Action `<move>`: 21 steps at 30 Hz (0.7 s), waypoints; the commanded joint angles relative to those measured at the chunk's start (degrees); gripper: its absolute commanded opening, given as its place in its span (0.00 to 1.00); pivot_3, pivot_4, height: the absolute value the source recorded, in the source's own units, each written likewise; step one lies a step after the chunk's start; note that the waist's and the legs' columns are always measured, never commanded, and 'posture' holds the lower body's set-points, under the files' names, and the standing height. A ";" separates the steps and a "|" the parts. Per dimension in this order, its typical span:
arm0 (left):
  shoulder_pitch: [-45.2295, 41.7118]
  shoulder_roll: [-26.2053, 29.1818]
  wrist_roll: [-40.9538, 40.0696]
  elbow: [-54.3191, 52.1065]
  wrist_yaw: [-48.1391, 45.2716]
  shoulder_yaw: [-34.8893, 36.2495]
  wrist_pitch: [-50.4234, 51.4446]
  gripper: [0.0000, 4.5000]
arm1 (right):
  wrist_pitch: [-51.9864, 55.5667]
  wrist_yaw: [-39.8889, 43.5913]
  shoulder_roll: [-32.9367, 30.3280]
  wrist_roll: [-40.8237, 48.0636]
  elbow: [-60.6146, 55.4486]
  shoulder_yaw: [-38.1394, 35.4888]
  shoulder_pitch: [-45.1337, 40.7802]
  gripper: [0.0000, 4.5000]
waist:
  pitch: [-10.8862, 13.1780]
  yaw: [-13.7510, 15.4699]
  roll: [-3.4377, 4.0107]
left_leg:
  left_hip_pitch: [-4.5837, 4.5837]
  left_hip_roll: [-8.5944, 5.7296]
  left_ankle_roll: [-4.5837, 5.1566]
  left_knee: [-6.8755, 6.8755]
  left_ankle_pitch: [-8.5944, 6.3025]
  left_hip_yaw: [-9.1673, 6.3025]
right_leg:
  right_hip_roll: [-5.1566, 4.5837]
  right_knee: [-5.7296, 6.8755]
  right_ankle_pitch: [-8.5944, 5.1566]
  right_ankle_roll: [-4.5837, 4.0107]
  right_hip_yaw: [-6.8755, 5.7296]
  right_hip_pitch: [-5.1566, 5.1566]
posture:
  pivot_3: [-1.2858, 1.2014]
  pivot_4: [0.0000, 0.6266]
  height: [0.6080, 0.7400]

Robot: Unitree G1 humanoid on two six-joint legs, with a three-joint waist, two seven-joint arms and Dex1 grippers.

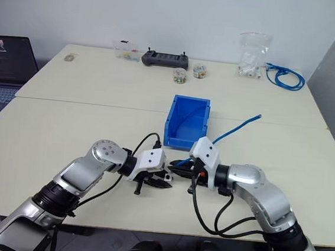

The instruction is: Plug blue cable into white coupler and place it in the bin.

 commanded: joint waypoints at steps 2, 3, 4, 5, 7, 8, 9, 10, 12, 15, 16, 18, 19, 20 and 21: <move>0.17 -0.48 1.00 0.36 -0.55 -1.85 0.48 0.18 | -3.73 3.37 0.50 -4.32 2.83 3.06 -2.57 0.00 | 0.00 0.03 0.00 | 0.00 0.00 0.00 0.01 0.00 0.00 | 0.00 0.00 0.00 0.00 0.00 0.00 | 0.52 0.24 1.00; 0.22 -0.45 1.01 0.30 -0.62 -1.82 0.52 0.18 | -4.15 3.92 0.50 -4.96 3.41 3.46 -2.84 0.00 | 0.00 0.02 0.01 | 0.00 0.00 0.00 0.01 0.00 0.00 | 0.00 0.01 0.00 0.00 0.01 0.00 | 0.52 0.24 1.00; 0.20 -0.48 1.05 0.29 -0.66 -1.84 0.58 0.18 | -4.54 4.50 0.48 -5.47 3.93 3.63 -3.04 0.00 | 0.00 0.03 0.00 | 0.01 0.00 0.00 0.01 0.00 -0.01 | 0.00 0.01 0.00 0.00 0.00 0.00 | 0.52 0.24 1.00; 0.20 -0.47 1.06 0.27 -0.71 -1.84 0.63 0.18 | -4.95 4.98 0.49 -5.95 4.49 3.72 -3.22 0.00 | 0.00 0.02 0.01 | 0.00 0.00 0.00 0.01 0.00 -0.02 | 0.00 0.01 0.00 -0.01 -0.01 0.00 | 0.52 0.24 1.00; 0.29 -0.30 1.11 0.21 -0.81 -1.78 0.57 0.18 | -5.69 5.81 0.67 -6.72 5.63 3.59 -3.61 0.00 | -0.01 0.01 0.00 | 0.01 0.00 0.00 0.01 0.00 0.00 | 0.00 0.01 0.01 -0.01 0.01 0.00 | 0.52 0.24 1.00; 0.34 -0.24 1.12 0.19 -0.85 -1.75 0.54 0.18 | -5.90 6.11 0.82 -6.98 5.97 3.48 -3.71 0.00 | -0.01 0.00 0.01 | 0.01 0.00 0.00 0.01 0.00 0.00 | 0.00 0.01 0.01 -0.01 0.01 0.00 | 0.52 0.24 1.00; 0.33 -0.22 1.15 0.25 -0.84 -1.72 0.51 0.18 | -6.05 6.33 1.06 -7.14 6.46 3.31 -3.98 0.00 | -0.01 0.00 0.01 | 0.02 0.00 0.00 0.01 0.00 0.00 | 0.00 0.01 0.01 -0.01 0.00 0.00 | 0.52 0.24 1.00; 0.33 -0.19 1.18 0.29 -0.86 -1.71 0.49 0.18 | -6.24 6.58 1.20 -7.36 6.89 3.23 -4.21 0.00 | -0.01 0.00 0.00 | 0.02 0.00 0.00 0.01 0.00 -0.01 | 0.00 0.01 0.01 -0.01 -0.01 0.00 | 0.52 0.24 1.00; 0.36 -0.13 1.26 0.32 -0.87 -1.72 0.39 0.18 | -6.62 7.23 1.35 -7.95 7.69 3.20 -4.60 0.00 | -0.01 0.00 0.00 | 0.02 0.00 0.00 0.01 0.00 -0.01 | 0.00 0.01 0.01 -0.02 0.00 0.00 | 0.52 0.24 1.00; 0.43 -0.08 1.37 0.28 -0.87 -1.76 0.31 0.18 | -7.02 9.00 0.79 -8.94 8.22 3.74 -4.81 0.00 | -0.01 -0.01 0.01 | 0.02 0.00 0.00 0.02 0.00 0.00 | 0.00 0.02 0.02 -0.03 0.00 0.00 | 0.52 0.24 1.00; 0.44 -0.07 1.40 0.28 -0.87 -1.77 0.29 0.18 | -7.16 9.52 0.62 -9.28 8.31 3.91 -4.82 0.00 | -0.01 -0.01 0.01 | 0.03 0.00 0.00 0.02 0.00 0.00 | 0.00 0.02 0.02 -0.03 0.01 0.00 | 0.52 0.24 1.00; 0.46 -0.09 1.45 0.27 -0.79 -1.75 0.30 0.18 | -7.43 10.59 0.18 -10.06 8.50 4.45 -4.99 0.00 | -0.02 -0.02 0.01 | 0.03 0.01 0.00 0.02 0.00 0.00 | 0.00 0.03 0.02 -0.04 0.01 0.00 | 0.52 0.24 1.00; 0.48 -0.08 1.48 0.25 -0.78 -1.75 0.29 0.18 | -7.51 11.05 0.06 -10.44 8.64 4.72 -5.19 0.00 | -0.02 -0.02 0.01 | 0.03 0.00 0.00 0.02 0.00 0.00 | 0.00 0.03 0.02 -0.04 0.01 0.00 | 0.52 0.24 1.00; 0.48 -0.07 1.52 0.25 -0.77 -1.77 0.27 0.18 | -7.49 11.43 0.06 -10.75 8.80 4.95 -5.46 0.00 | -0.02 -0.01 0.01 | 0.03 0.00 0.00 0.02 0.00 0.00 | -0.01 0.03 0.02 -0.03 0.01 0.00 | 0.52 0.24 1.00; 0.47 -0.07 1.58 0.26 -0.76 -1.80 0.23 0.18 | -7.48 11.92 0.17 -11.11 9.08 5.30 -5.99 0.00 | -0.02 -0.04 0.01 | 0.03 0.00 0.00 0.02 0.00 0.00 | 0.00 0.03 0.02 -0.04 0.01 0.00 | 0.52 0.24 1.00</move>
